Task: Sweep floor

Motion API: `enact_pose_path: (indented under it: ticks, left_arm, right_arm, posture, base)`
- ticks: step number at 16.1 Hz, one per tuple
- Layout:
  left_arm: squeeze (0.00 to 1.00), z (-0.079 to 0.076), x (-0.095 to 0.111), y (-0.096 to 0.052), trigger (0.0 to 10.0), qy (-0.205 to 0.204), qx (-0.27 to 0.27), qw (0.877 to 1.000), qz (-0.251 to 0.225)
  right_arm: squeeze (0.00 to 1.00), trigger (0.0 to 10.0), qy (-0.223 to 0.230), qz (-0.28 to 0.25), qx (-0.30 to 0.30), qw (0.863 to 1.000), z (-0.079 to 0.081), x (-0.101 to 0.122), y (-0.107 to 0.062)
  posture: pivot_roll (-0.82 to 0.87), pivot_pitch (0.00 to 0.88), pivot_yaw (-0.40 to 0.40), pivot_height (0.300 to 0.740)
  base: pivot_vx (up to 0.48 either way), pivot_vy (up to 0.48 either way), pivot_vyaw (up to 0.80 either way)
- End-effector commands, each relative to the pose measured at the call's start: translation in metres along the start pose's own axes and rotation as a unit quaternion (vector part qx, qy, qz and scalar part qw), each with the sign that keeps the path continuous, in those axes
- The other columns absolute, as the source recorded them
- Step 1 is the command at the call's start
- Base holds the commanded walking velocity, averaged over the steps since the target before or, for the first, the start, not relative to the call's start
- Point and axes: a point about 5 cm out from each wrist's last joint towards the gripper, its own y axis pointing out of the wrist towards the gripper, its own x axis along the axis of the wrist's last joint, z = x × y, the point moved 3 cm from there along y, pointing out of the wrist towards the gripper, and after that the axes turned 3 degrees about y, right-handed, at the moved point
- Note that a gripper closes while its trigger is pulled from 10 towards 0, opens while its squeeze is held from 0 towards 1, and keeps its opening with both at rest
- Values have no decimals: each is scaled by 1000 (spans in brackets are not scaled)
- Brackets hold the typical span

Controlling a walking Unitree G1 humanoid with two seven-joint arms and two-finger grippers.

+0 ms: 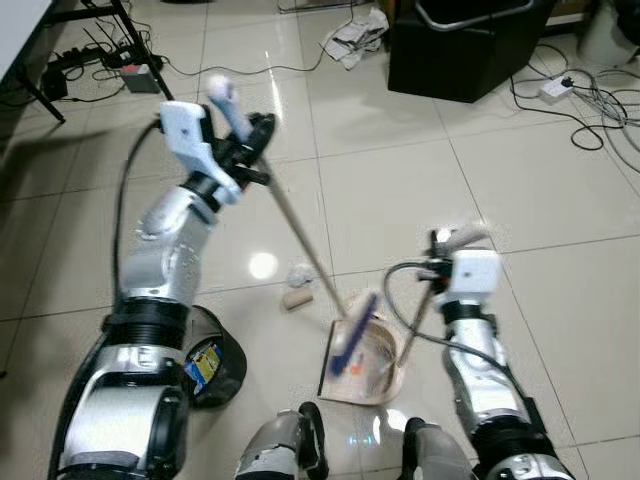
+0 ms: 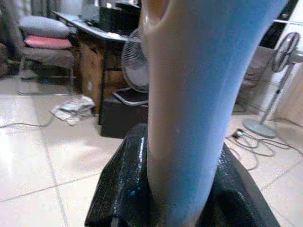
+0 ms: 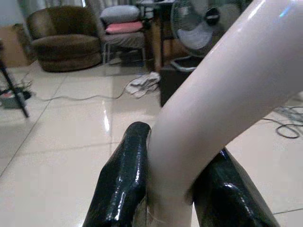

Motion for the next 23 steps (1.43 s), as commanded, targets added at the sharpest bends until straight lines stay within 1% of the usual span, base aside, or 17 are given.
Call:
enact_pose_path:
  ticks: [1, 3, 5, 7, 8, 9, 11, 12, 13, 14, 16, 19, 21, 23]
  left_arm:
    - [0, 2, 6, 0, 10000, 12, 2, 1000, -15]
    - [0, -3, -7, -4, 10000, 20, 9, 1000, 8]
    - [0, -9, -31, -14, 10000, 29, 27, 998, 57]
    - [0, -5, -45, -28, 10000, 32, 55, 995, 73]
    - [0, -5, -48, -30, 10000, 36, 57, 995, 76]
    - [0, 4, -54, -44, 10000, 54, 93, 990, 86]
    - [0, 11, -56, -50, 10000, 57, 118, 987, 89]
    - [0, 12, -56, -51, 10000, 60, 121, 987, 90]
    - [0, 8, -56, -54, 10000, 64, 122, 987, 88]
    - [0, 7, -55, -54, 10000, 64, 123, 987, 85]
    - [0, 2, -51, -53, 10000, 60, 126, 987, 76]
    - [0, 4, -46, -51, 10000, 68, 139, 986, 67]
    - [0, 3, -42, -49, 10000, 79, 131, 986, 65]
    - [0, -5, -48, -49, 10000, 83, 110, 987, 77]
  right_arm:
    - [0, 10000, 13, -19, -15, 1000, -5, 9, -1]
    - [0, 10000, 16, -30, -28, 999, -14, 15, -4]
    - [0, 10000, 20, -50, -47, 997, -24, 29, -7]
    - [0, 10000, 35, -66, -58, 995, -30, 43, -9]
    - [0, 10000, 38, -68, -61, 995, -31, 45, -9]
    - [0, 10000, 51, -82, -75, 992, -39, 59, -12]
    - [0, 10000, 59, -87, -87, 991, -46, 67, -10]
    - [0, 10000, 60, -87, -90, 990, -48, 69, -10]
    - [0, 10000, 66, -90, -94, 989, -52, 78, -10]
    - [0, 10000, 67, -89, -94, 989, -53, 79, -10]
    - [0, 10000, 66, -81, -94, 990, -56, 81, -11]
    - [0, 10000, 63, -63, -98, 991, -58, 75, -17]
    - [0, 10000, 61, -54, -105, 991, -62, 72, -23]
    - [0, 10000, 60, -55, -106, 991, -65, 77, -26]
  posture:
    - [-11, 128, 143, 740]
    - [-23, 106, 141, 740]
    - [-47, 77, 142, 740]
    - [-77, 40, 140, 740]
    - [-86, 24, 137, 740]
    - [-100, 0, 130, 740]
    - [-113, 0, 118, 740]
    - [-114, 0, 117, 740]
    - [-121, 0, 111, 740]
    - [-124, 0, 109, 740]
    - [-124, 0, 104, 740]
    - [-120, 0, 102, 740]
    - [-123, 0, 109, 740]
    - [-131, 0, 116, 740]
  base:
    - [0, 0, 0]
    - [0, 0, 0]
    - [0, 0, 0]
    - [0, 0, 0]
    - [0, 0, 0]
    - [0, 0, 0]
    - [0, 0, 0]
    - [0, 0, 0]
    - [0, 0, 0]
    - [0, 0, 0]
    - [0, 0, 0]
    - [0, 0, 0]
    - [0, 0, 0]
    - [0, 0, 0]
